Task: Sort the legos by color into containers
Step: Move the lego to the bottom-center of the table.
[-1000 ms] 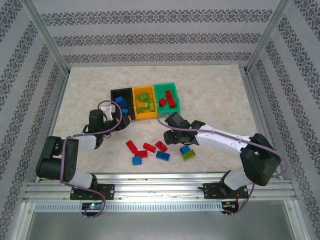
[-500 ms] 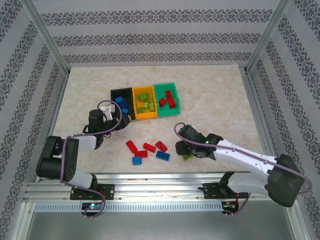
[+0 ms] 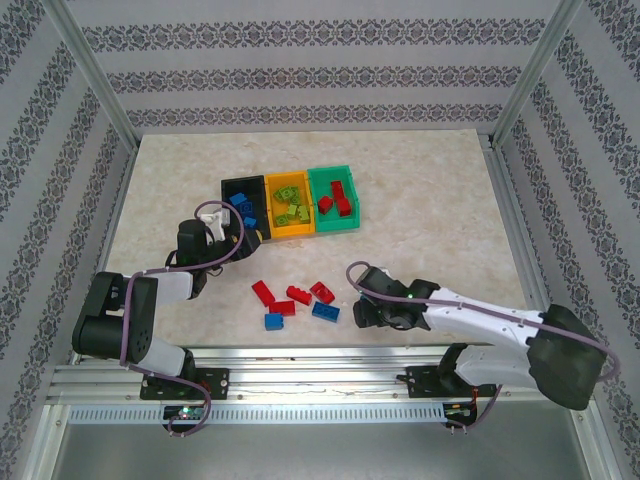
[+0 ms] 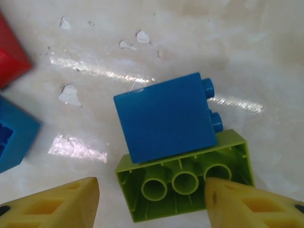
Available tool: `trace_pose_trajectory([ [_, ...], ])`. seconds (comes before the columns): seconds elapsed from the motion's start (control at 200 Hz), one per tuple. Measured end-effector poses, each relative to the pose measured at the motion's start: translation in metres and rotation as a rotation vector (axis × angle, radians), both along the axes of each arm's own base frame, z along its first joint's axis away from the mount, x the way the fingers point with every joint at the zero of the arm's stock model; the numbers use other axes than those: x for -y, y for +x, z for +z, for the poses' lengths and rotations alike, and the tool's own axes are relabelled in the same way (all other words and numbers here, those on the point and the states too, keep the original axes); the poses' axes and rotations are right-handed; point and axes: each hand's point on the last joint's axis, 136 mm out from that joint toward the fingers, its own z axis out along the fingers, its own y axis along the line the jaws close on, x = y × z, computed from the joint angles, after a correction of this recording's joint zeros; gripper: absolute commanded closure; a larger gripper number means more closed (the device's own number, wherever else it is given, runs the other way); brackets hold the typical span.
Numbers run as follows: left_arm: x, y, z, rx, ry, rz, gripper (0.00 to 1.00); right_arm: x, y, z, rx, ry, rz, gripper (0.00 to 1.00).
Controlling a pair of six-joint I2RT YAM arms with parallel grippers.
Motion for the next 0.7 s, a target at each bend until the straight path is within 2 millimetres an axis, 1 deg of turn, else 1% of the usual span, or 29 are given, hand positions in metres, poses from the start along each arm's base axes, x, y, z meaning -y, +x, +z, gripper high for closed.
trace_pose_trajectory([
  [0.09, 0.000, 0.000, 0.000, 0.000, 0.000, 0.000, 0.38, 0.001, 0.001, 0.001, 0.004, -0.021, 0.000, 0.37],
  [0.15, 0.000, 0.000, 0.000, 0.000, 0.000, 0.000, 0.38, 0.005, 0.000, 0.002, 0.010, -0.034, -0.006, 0.35],
  [0.335, 0.000, 0.000, 0.000, 0.000, 0.000, 0.000, 0.38, 0.019, 0.006, 0.019, 0.078, -0.021, -0.065, 0.30],
  [0.39, 0.000, 0.000, 0.000, -0.001, -0.001, 0.000, 0.38, 0.024, 0.008, 0.021, 0.090, -0.012, -0.086, 0.30],
  [0.55, 0.000, 0.000, 0.000, -0.001, -0.002, 0.001, 0.38, 0.041, 0.005, 0.007, 0.056, -0.032, -0.134, 0.30],
  [0.7, 0.000, 0.000, 0.000, -0.001, -0.002, 0.001, 0.38, 0.038, 0.004, -0.005, 0.014, -0.052, -0.124, 0.29],
])
